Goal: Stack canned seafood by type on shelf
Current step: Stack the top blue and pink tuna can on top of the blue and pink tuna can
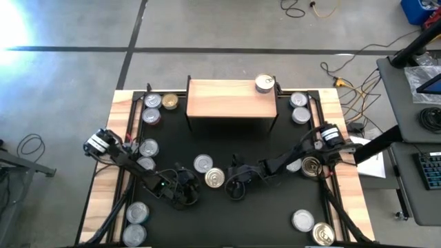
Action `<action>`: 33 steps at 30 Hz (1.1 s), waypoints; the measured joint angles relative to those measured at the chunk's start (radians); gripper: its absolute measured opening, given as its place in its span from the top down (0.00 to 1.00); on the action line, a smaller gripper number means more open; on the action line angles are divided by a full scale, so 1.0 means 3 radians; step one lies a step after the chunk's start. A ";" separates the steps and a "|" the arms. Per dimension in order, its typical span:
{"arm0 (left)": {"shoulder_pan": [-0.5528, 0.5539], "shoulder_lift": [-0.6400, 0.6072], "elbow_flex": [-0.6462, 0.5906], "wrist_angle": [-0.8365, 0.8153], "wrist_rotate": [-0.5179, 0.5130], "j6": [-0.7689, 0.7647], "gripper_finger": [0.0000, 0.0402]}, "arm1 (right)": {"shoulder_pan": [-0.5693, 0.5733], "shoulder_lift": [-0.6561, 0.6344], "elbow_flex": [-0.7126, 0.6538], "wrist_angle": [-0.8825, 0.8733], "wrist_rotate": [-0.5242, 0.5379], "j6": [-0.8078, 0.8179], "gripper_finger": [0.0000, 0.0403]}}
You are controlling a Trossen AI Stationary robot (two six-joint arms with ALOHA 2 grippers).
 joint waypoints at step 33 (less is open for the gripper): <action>0.0019 -0.0616 0.0295 -0.0273 0.0579 -0.0026 0.75 | 0.0277 -0.0131 0.0774 -0.1221 0.0249 0.0505 0.08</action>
